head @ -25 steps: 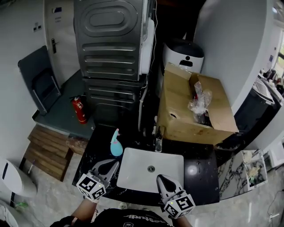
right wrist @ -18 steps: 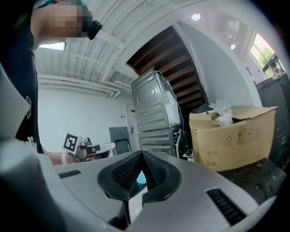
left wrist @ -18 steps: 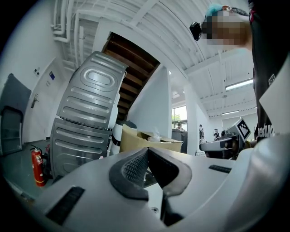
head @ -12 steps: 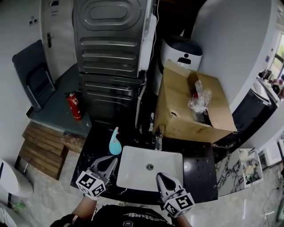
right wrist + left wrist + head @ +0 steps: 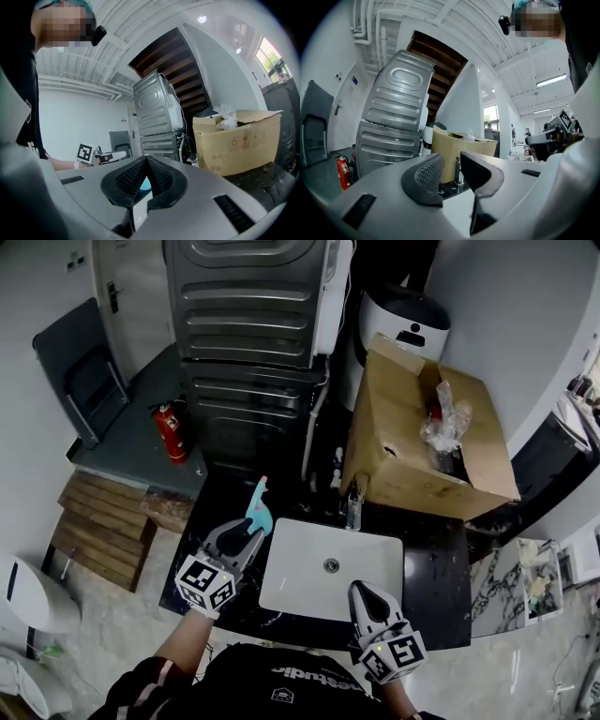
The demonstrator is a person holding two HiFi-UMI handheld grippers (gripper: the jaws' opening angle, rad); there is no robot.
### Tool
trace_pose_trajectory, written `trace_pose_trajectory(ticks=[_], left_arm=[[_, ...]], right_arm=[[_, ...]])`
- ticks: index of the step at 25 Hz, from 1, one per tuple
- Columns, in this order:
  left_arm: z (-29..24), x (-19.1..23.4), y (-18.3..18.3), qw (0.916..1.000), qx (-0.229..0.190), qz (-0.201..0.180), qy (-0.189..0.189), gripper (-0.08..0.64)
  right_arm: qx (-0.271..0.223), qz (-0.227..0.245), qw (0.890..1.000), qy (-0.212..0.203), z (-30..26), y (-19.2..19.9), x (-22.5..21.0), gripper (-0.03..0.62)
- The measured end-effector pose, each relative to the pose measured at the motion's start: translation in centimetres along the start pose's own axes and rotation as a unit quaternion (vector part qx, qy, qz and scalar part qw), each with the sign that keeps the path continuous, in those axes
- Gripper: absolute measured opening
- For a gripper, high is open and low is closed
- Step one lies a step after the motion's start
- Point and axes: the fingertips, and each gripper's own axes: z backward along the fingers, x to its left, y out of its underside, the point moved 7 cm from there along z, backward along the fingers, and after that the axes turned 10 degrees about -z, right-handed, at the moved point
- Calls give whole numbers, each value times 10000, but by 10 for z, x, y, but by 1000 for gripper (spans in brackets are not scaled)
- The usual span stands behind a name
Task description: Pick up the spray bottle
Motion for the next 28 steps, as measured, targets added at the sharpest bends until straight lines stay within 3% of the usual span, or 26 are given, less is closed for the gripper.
trace_pose_trajectory(ticks=[9, 13, 19, 28], left_arm=[[-40, 32, 47, 9987, 360, -254, -236, 254], [-58, 47, 67, 9974, 568, -129, -424, 297], [-85, 56, 87, 9959, 772, -135, -457, 304], [-106, 66, 87, 9963, 637, 13, -579, 291]], right_arm=[[-253, -155, 9993, 212, 11, -3, 3, 37], [-135, -320, 9981, 502, 22, 6, -3, 37], [-77, -179, 9965, 814, 38, 13, -9, 37], [-59, -199, 9934, 1132, 52, 20, -12, 37]])
